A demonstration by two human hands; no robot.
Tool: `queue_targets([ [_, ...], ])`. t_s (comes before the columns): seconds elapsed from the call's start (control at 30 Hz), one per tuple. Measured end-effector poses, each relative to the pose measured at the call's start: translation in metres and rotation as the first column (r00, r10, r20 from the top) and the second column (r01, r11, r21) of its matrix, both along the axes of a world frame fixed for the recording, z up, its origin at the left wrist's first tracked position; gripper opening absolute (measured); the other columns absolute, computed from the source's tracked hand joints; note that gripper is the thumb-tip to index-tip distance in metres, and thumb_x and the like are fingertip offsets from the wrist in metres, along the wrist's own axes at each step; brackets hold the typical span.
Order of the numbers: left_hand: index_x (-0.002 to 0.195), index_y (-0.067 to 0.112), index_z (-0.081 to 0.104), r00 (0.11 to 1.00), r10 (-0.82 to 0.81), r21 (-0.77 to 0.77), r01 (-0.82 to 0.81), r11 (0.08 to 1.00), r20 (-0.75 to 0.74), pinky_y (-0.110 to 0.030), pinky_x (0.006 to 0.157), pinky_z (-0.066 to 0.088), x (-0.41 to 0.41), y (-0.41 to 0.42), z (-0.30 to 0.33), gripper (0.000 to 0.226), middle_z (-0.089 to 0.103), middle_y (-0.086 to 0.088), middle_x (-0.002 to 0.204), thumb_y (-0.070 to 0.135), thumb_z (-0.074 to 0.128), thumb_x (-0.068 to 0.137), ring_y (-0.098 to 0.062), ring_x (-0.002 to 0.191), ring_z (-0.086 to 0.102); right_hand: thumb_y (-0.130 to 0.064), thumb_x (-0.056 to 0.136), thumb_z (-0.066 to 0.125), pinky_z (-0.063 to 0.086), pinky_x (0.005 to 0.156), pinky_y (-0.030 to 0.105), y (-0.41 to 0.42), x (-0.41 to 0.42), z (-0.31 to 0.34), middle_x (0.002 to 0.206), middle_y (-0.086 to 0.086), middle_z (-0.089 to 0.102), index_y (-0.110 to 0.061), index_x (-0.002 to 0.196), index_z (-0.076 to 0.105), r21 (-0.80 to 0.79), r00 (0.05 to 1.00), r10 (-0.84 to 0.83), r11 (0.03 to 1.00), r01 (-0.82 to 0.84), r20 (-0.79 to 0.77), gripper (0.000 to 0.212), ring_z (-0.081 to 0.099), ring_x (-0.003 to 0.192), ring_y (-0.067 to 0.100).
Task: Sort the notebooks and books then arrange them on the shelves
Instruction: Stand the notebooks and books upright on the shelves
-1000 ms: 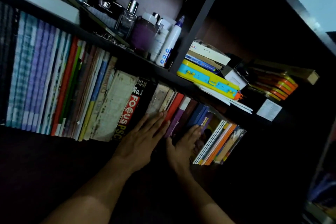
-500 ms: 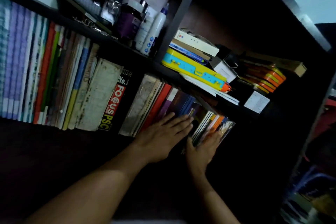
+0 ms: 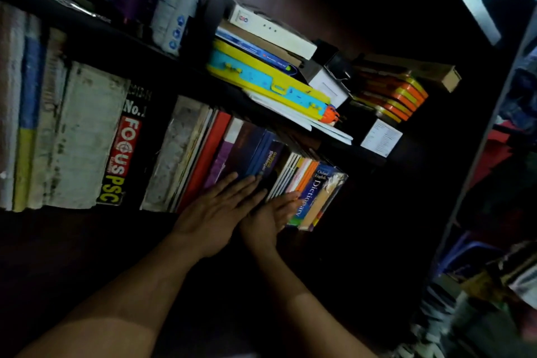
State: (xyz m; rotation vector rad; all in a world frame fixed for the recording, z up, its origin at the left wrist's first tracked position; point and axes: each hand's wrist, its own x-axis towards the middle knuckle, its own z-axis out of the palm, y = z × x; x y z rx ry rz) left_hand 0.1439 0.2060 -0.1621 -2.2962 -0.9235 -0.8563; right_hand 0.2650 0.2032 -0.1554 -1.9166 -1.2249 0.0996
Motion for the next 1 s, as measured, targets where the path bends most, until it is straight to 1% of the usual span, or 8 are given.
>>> queue_targets([
  [0.1, 0.156, 0.022, 0.034, 0.998, -0.053, -0.074, 0.05, 0.996, -0.041, -0.04, 0.123, 0.006, -0.002, -0.003, 0.004, 0.09, 0.035, -0.009, 0.161, 0.009, 0.055, 0.07, -0.021, 0.15, 0.026, -0.041, 0.103, 0.049, -0.002, 0.123, 0.037, -0.031, 0.025, 0.004, 0.167, 0.0, -0.014, -0.014, 0.16, -0.01, 0.135, 0.977, 0.205, 0.971, -0.196, -0.056, 0.086, -0.012, 0.154, 0.02],
  [0.2, 0.159, 0.021, 0.023, 0.999, -0.017, -0.104, 0.013, 0.995, -0.036, -0.044, 0.124, 0.005, 0.007, -0.008, 0.007, 0.11, 0.029, -0.01, 0.163, 0.01, 0.073, 0.062, -0.023, 0.152, 0.023, -0.038, 0.106, 0.038, 0.02, 0.116, 0.036, -0.033, 0.054, 0.022, 0.164, 0.008, 0.018, -0.015, 0.159, 0.016, 0.323, 0.955, -0.01, 0.94, 0.11, -0.298, 0.062, 0.022, 0.149, 0.03],
  [0.3, 0.16, 0.015, 0.02, 1.0, 0.007, -0.04, -0.008, 0.999, -0.024, -0.045, 0.124, 0.004, 0.012, -0.009, 0.005, 0.105, 0.019, -0.009, 0.167, 0.011, 0.067, 0.066, -0.023, 0.154, 0.015, -0.048, 0.106, 0.031, 0.025, 0.115, 0.049, -0.006, 0.075, 0.044, 0.162, 0.016, 0.02, -0.01, 0.16, 0.014, 0.173, 0.817, -0.231, 0.913, 0.37, -0.528, 0.068, 0.026, 0.146, 0.037],
  [0.4, 0.158, 0.011, 0.027, 1.0, 0.019, -0.062, -0.019, 0.998, -0.01, -0.042, 0.124, 0.004, 0.009, -0.008, 0.003, 0.106, 0.022, -0.012, 0.165, 0.015, 0.071, 0.062, -0.024, 0.153, 0.019, -0.045, 0.106, 0.029, 0.028, 0.112, 0.046, 0.022, 0.072, 0.048, 0.161, 0.016, 0.019, -0.009, 0.158, 0.015, 0.079, 0.864, -0.27, 0.94, 0.332, -0.424, 0.065, 0.026, 0.143, 0.035],
  [0.57, 0.157, 0.011, 0.028, 1.0, -0.002, -0.068, 0.004, 0.998, 0.018, -0.04, 0.124, 0.003, 0.008, -0.003, 0.002, 0.108, 0.022, -0.012, 0.165, 0.015, 0.075, 0.06, -0.023, 0.153, 0.018, -0.012, 0.106, 0.036, 0.03, 0.11, 0.052, 0.036, 0.068, 0.051, 0.163, 0.018, 0.017, -0.014, 0.15, 0.027, 0.026, 0.944, -0.289, 0.955, 0.297, -0.159, 0.045, 0.024, 0.139, 0.042],
  [0.77, 0.157, 0.012, 0.028, 1.0, 0.003, -0.082, -0.001, 0.997, 0.03, -0.04, 0.125, 0.002, 0.01, -0.003, 0.001, 0.105, 0.018, -0.01, 0.166, 0.02, 0.073, 0.063, -0.021, 0.154, 0.014, -0.061, 0.104, 0.018, -0.002, 0.122, 0.046, 0.031, 0.061, 0.041, 0.169, -0.003, -0.006, -0.025, 0.162, 0.003, 0.289, 0.807, -0.016, 0.929, 0.23, -0.59, 0.069, -0.005, 0.155, 0.019],
  [0.87, 0.154, 0.01, 0.035, 0.999, 0.016, -0.064, -0.014, 0.998, 0.035, -0.04, 0.125, 0.001, 0.009, -0.001, 0.0, 0.1, 0.017, -0.011, 0.166, 0.022, 0.074, 0.063, -0.021, 0.155, 0.012, -0.096, 0.078, 0.028, -0.016, 0.12, 0.057, 0.067, 0.099, -0.002, 0.164, -0.017, -0.019, -0.052, 0.154, -0.005, 0.266, 0.688, 0.177, 0.964, 0.024, -0.704, 0.094, -0.02, 0.151, 0.01],
  [1.0, 0.15, 0.008, 0.043, 0.999, 0.024, -0.073, -0.022, 0.997, 0.027, -0.042, 0.125, 0.004, 0.007, -0.001, -0.002, 0.095, 0.02, -0.013, 0.165, 0.024, 0.076, 0.062, -0.022, 0.155, 0.011, -0.104, 0.065, 0.03, 0.002, 0.12, 0.065, 0.054, 0.118, -0.014, 0.166, -0.02, -0.008, -0.057, 0.151, -0.004, 0.226, 0.681, 0.226, 0.97, -0.091, -0.696, 0.104, -0.004, 0.153, 0.015],
])
